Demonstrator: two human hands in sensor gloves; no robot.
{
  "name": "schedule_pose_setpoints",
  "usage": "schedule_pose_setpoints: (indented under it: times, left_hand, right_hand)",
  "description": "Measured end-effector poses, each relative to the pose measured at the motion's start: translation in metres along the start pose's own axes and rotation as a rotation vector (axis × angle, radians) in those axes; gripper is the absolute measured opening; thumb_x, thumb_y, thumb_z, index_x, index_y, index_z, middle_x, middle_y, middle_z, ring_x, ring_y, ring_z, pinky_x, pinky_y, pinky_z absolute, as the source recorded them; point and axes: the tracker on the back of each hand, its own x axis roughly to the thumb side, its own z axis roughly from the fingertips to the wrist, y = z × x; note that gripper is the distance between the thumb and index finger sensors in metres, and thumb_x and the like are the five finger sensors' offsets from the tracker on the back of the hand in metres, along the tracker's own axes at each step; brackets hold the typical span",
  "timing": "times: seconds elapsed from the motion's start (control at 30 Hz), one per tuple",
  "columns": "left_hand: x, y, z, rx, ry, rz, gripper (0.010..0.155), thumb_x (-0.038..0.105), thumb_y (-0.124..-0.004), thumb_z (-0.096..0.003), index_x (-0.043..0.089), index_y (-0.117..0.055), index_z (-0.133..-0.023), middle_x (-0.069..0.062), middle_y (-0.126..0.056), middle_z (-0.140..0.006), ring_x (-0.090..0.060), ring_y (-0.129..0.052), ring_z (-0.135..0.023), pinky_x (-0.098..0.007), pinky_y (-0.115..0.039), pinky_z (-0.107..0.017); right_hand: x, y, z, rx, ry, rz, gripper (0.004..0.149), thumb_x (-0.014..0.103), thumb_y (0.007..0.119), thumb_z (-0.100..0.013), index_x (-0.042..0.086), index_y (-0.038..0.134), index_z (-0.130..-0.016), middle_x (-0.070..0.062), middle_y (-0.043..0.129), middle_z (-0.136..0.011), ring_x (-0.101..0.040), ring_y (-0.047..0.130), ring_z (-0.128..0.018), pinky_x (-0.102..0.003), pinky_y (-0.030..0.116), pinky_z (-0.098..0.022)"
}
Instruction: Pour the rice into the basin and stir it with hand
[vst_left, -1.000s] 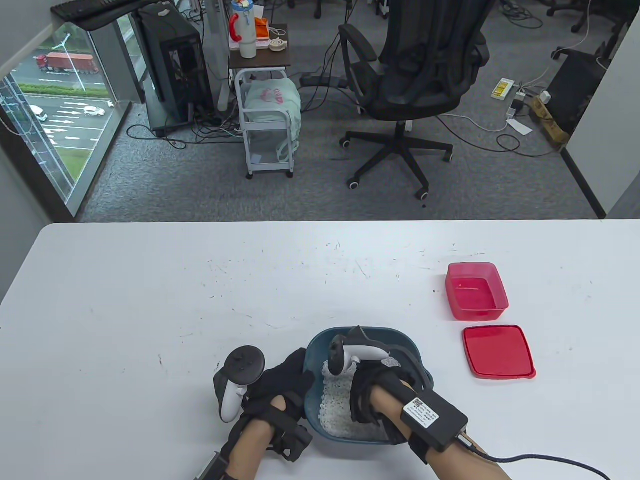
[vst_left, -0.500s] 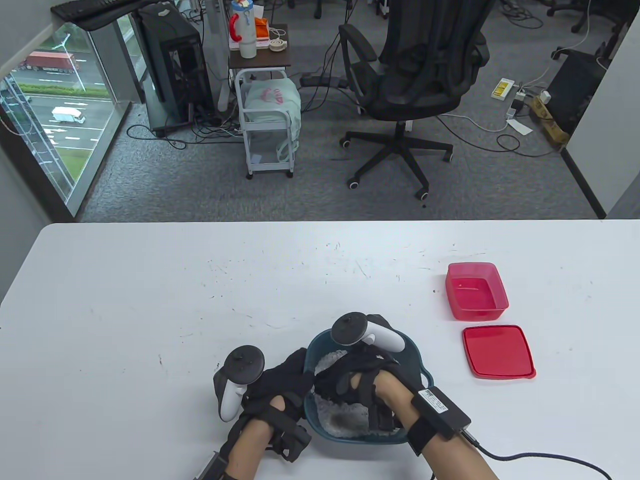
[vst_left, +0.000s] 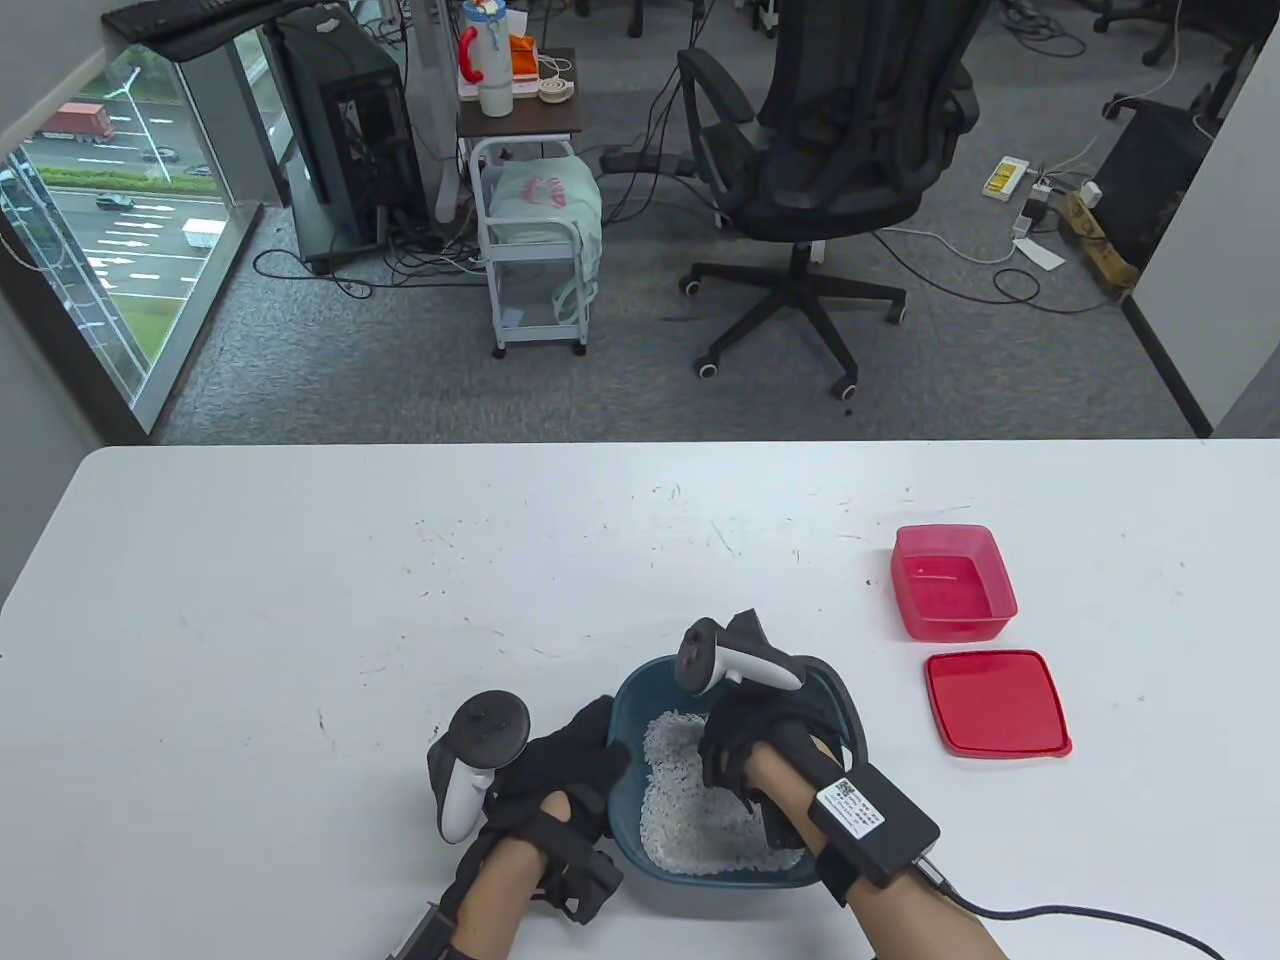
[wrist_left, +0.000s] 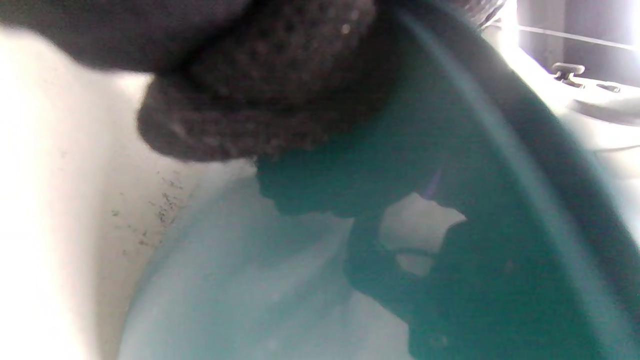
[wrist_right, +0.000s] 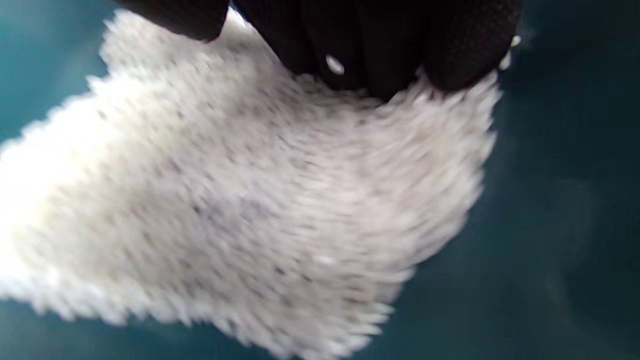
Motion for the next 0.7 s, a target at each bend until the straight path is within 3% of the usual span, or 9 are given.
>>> schedule_pose_setpoints:
  times: [0.2,0.3,0.43,0.53,0.7]
  left_hand:
    - [0.000,0.000,0.001,0.007,0.010,0.003,0.066,0.028,-0.082,-0.0492,0.003,-0.061,-0.106,-0.031,-0.078,-0.095,-0.017,-0.107,-0.009,-0.024,-0.096,0.002]
    - [0.000,-0.001,0.001,0.012,0.012,0.004,0.066,0.028,-0.082,-0.0491,0.003,-0.061,-0.106,-0.031,-0.078,-0.095,-0.017,-0.107,-0.009,-0.025,-0.096,0.003]
    - [0.000,-0.001,0.001,0.007,0.008,0.003,0.066,0.029,-0.082,-0.0492,0.003,-0.061,-0.106,-0.031,-0.078,-0.096,-0.017,-0.107,-0.009,-0.025,-0.096,0.002]
    - [0.000,-0.001,0.001,0.001,0.004,0.006,0.066,0.029,-0.082,-0.0492,0.003,-0.061,-0.107,-0.031,-0.077,-0.096,-0.017,-0.107,-0.010,-0.025,-0.096,0.002]
    - [0.000,0.000,0.000,-0.004,-0.002,0.009,0.066,0.028,-0.082,-0.0493,0.003,-0.061,-0.107,-0.032,-0.077,-0.096,-0.017,-0.107,-0.010,-0.025,-0.096,0.002]
  right_hand:
    - [0.009,0.026,0.004,0.192,-0.095,0.018,0.064,0.040,0.077,-0.034,-0.013,0.094,-0.066,-0.033,0.108,-0.050,-0.050,0.107,-0.031,-0.058,0.086,-0.019]
    - [0.017,0.032,0.005,0.249,-0.225,-0.039,0.064,0.040,0.078,-0.033,-0.013,0.095,-0.064,-0.034,0.108,-0.048,-0.050,0.107,-0.028,-0.057,0.086,-0.017]
    - [0.025,0.027,0.006,0.291,-0.502,-0.240,0.064,0.040,0.077,-0.034,-0.009,0.091,-0.073,-0.031,0.104,-0.062,-0.051,0.104,-0.046,-0.059,0.086,-0.030]
    - [0.029,0.028,0.002,0.380,-0.637,-0.435,0.067,0.040,0.077,-0.035,-0.004,0.076,-0.086,-0.030,0.088,-0.083,-0.052,0.090,-0.068,-0.063,0.078,-0.044]
    - [0.021,0.013,-0.008,0.289,-0.611,-0.560,0.069,0.039,0.073,-0.038,0.003,0.055,-0.095,-0.024,0.061,-0.098,-0.047,0.063,-0.087,-0.065,0.061,-0.057]
